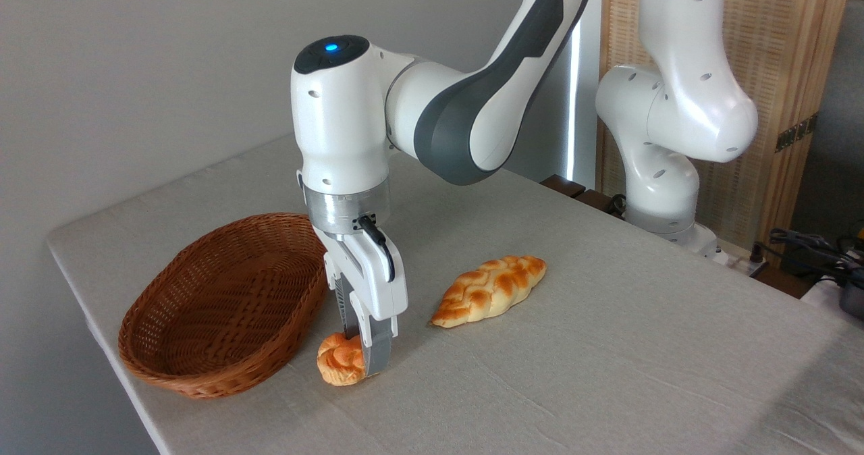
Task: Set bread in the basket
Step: 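Lift the bun and carry it over the wicker basket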
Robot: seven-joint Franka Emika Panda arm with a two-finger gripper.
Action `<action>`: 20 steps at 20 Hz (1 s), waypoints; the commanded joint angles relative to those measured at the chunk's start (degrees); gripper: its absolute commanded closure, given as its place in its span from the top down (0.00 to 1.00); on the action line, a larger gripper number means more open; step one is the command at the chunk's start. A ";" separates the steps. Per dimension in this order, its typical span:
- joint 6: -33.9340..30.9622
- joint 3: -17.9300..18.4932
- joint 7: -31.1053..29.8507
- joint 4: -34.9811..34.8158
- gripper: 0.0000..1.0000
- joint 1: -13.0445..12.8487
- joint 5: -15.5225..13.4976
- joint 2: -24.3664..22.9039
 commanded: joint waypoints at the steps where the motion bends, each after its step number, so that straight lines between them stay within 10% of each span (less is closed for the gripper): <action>1: 0.48 0.18 0.77 -0.21 0.12 -0.01 -0.63 0.55; 10: -13.64 1.24 0.33 9.70 0.14 0.16 -0.46 -2.17; 17: -13.34 -6.23 -5.03 15.35 0.26 -0.63 -4.13 -1.21; 20: -9.03 -9.31 -6.35 15.26 0.61 -0.63 -6.78 0.81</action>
